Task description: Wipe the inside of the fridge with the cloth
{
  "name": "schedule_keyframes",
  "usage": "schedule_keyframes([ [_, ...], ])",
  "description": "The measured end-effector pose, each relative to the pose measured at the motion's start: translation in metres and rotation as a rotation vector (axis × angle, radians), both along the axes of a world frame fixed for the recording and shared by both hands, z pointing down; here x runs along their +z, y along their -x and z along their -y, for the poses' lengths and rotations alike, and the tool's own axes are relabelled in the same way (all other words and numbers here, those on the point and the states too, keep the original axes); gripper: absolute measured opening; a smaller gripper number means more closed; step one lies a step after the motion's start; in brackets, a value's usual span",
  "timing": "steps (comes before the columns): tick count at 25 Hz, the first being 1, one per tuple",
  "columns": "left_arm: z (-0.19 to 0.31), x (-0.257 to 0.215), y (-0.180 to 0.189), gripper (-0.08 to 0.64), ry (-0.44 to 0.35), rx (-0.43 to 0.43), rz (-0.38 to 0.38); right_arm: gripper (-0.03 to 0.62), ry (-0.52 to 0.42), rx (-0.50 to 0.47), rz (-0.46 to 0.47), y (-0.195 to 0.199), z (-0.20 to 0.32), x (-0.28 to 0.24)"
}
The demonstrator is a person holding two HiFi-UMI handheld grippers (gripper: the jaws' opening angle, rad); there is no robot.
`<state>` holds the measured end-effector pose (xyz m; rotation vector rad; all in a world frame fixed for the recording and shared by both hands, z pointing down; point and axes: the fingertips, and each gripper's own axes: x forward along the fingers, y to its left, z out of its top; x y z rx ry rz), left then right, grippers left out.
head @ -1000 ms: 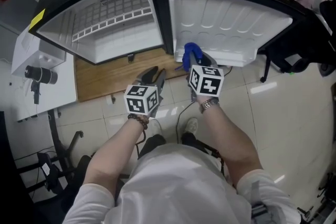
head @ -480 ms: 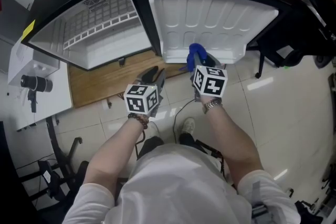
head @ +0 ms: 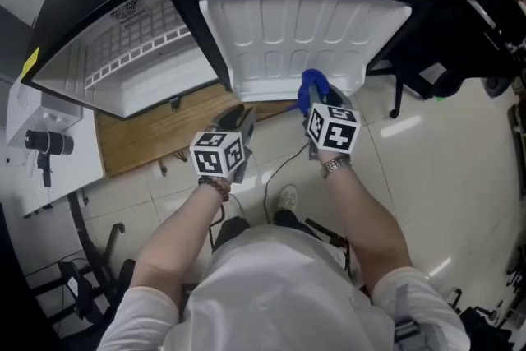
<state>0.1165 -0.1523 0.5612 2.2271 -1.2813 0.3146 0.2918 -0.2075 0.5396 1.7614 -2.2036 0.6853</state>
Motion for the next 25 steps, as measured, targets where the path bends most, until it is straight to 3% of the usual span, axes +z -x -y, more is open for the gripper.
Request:
schedule_keyframes([
  [11, 0.008, 0.014, -0.021, 0.135, 0.066, -0.031, -0.069, 0.094, -0.003, 0.065, -0.03, -0.058, -0.003, -0.001],
  [25, 0.02, 0.021, -0.021, 0.16, 0.129, -0.113, -0.179, 0.094, -0.02, 0.086, -0.08, -0.084, -0.005, -0.004],
])
